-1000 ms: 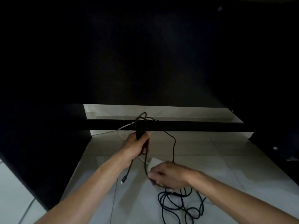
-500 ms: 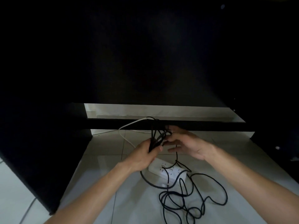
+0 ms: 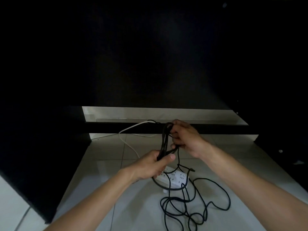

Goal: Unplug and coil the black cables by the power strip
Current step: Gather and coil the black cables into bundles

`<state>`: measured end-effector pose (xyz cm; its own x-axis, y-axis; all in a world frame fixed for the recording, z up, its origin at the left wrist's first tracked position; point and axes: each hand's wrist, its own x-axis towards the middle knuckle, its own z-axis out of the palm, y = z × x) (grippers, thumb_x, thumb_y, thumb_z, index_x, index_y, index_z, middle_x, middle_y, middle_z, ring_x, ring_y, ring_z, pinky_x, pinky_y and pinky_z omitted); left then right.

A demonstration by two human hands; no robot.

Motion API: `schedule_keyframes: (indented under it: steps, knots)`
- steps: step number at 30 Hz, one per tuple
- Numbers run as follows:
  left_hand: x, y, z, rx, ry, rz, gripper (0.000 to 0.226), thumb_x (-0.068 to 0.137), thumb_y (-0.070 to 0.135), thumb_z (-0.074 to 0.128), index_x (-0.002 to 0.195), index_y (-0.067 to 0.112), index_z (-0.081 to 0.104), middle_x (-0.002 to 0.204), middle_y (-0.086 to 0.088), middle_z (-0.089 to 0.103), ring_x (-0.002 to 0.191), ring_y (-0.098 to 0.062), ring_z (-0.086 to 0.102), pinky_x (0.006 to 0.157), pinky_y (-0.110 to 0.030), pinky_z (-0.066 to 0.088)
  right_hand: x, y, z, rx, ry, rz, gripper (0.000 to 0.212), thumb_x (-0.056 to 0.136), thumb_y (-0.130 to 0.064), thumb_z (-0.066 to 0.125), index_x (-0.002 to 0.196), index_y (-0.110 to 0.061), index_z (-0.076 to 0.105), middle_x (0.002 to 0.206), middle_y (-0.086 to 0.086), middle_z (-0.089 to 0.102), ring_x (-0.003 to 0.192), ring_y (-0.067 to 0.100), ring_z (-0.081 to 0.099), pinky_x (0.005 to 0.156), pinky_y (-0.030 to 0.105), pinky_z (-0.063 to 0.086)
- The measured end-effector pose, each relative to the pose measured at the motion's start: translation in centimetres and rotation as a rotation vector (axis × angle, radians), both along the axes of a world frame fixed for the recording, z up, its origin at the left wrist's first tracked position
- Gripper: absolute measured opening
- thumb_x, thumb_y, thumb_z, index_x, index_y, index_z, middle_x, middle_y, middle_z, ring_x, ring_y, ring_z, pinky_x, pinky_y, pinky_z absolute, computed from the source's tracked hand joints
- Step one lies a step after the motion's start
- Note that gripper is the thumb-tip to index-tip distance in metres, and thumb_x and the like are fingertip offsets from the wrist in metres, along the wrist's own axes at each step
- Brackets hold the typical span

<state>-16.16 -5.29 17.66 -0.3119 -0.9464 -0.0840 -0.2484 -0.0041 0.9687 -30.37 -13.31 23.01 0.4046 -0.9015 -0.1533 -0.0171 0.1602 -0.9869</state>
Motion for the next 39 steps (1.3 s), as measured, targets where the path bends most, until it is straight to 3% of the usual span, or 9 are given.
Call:
schedule_keyframes:
  steps: [7,14,17,19,21,25,29,35,39]
  knots:
    - [0.0,0.4,-0.6,0.069,-0.062,-0.042,0.041,0.099,0.041,0.049,0.080,0.010,0.069,0.078,-0.006,0.075,0.070,-0.011,0.070,0.069,-0.018,0.051,0.7,0.9,-0.2,-0.256,0.408,-0.061,0.030,0.097,-0.027,0.045,0.070,-0.020,0.055,0.063,-0.006,0.045,0.058,0.012,0.044,0.049,0.026,0.044]
    - [0.1,-0.3,0.3,0.310,0.387,-0.037,0.042,0.093,0.032,0.057,0.130,0.013,0.057,0.117,-0.018,0.070,0.109,-0.029,0.067,0.095,-0.031,0.051,0.4,1.2,-1.4,-0.224,0.356,-0.103,0.024,0.091,-0.045,0.043,0.072,-0.033,0.050,0.066,-0.011,0.043,0.059,0.013,0.044,0.052,0.029,0.037]
    - [-0.2,-0.8,1.1,0.405,0.429,-0.041,0.047,0.092,0.037,0.053,0.127,0.007,0.060,0.124,-0.019,0.066,0.115,-0.037,0.063,0.107,-0.044,0.041,0.7,1.9,-1.2,-0.190,0.281,-0.087,0.033,0.101,-0.033,0.039,0.087,-0.014,0.062,0.073,0.015,0.056,0.069,0.036,0.054,0.060,0.042,0.048]
    - [-0.8,-1.1,1.4,0.367,0.354,-0.002,0.043,0.093,0.035,0.054,0.123,0.006,0.064,0.120,-0.016,0.069,0.114,-0.028,0.065,0.103,-0.037,0.047,0.9,2.2,-1.2,-0.159,0.221,-0.055,0.037,0.105,-0.026,0.036,0.093,-0.003,0.063,0.078,0.029,0.056,0.074,0.044,0.053,0.067,0.043,0.052]
    - [-1.4,-1.0,1.4,0.299,0.230,0.072,0.035,0.093,0.034,0.057,0.116,0.010,0.068,0.108,-0.006,0.075,0.098,-0.009,0.070,0.087,-0.023,0.052,1.0,1.8,-1.4,-0.100,0.072,-0.018,0.034,0.104,-0.021,0.035,0.075,-0.014,0.051,0.056,0.006,0.042,0.054,0.023,0.038,0.049,0.028,0.037]
    - [-1.8,-0.4,0.2,0.346,0.434,0.153,0.036,0.095,0.032,0.060,0.112,0.002,0.064,0.060,0.004,0.063,0.072,-0.021,0.071,0.094,-0.043,0.054,0.4,0.1,-1.7,-0.183,0.101,-0.064,0.023,0.104,-0.019,0.036,0.085,-0.016,0.049,0.064,-0.002,0.047,0.062,0.013,0.045,0.063,0.027,0.040]
    - [-1.7,-0.3,-0.4,0.141,0.350,0.269,0.025,0.095,0.033,0.059,0.103,0.011,0.066,0.053,0.012,0.052,0.048,-0.011,0.042,0.049,-0.026,0.046,-0.7,-0.2,-2.0,-0.143,0.105,0.017,0.022,0.106,-0.029,0.037,0.102,-0.015,0.054,0.081,0.005,0.062,0.076,0.018,0.064,0.065,0.029,0.054]
    - [-0.9,-0.6,-0.2,0.039,0.300,0.336,0.016,0.096,0.031,0.057,0.091,0.017,0.061,0.047,0.012,0.052,0.042,-0.006,0.039,0.044,-0.022,0.033,-2.9,0.2,-3.5,-0.113,0.445,0.463,0.059,0.101,-0.059,0.028,0.124,-0.019,0.064,0.117,0.002,0.072,0.111,0.015,0.067,0.105,0.031,0.045]
    - [0.6,-2.3,0.2,-0.021,0.192,0.486,0.016,0.097,0.032,0.055,0.092,0.022,0.066,0.055,0.010,0.044,0.044,-0.006,0.038,0.044,-0.022,0.031,-2.9,2.1,-4.2,-0.459,0.852,0.623,0.051,0.100,-0.048,0.031,0.086,-0.021,0.072,0.113,-0.010,0.066,0.118,0.008,0.055,0.107,0.026,0.037]
